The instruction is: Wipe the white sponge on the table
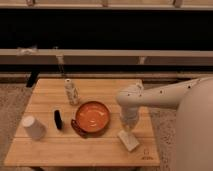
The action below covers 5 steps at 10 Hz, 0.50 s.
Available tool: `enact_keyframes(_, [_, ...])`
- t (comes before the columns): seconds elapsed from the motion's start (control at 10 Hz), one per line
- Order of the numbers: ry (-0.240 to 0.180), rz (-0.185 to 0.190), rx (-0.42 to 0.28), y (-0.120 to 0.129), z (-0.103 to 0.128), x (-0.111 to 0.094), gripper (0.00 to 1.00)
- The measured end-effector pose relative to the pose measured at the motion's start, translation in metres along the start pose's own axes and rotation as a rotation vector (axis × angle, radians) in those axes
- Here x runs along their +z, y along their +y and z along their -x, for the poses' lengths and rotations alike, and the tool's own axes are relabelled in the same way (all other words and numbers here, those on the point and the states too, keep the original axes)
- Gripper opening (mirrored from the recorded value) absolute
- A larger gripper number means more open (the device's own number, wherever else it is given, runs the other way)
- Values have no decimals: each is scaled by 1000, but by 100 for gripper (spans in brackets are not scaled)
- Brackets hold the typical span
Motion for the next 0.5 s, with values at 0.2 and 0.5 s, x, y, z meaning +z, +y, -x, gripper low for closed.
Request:
enact_keyframes(0.2, [0, 53, -20, 12, -8, -14, 43])
enact_keyframes(0.5, [21, 75, -49, 23, -28, -15, 74])
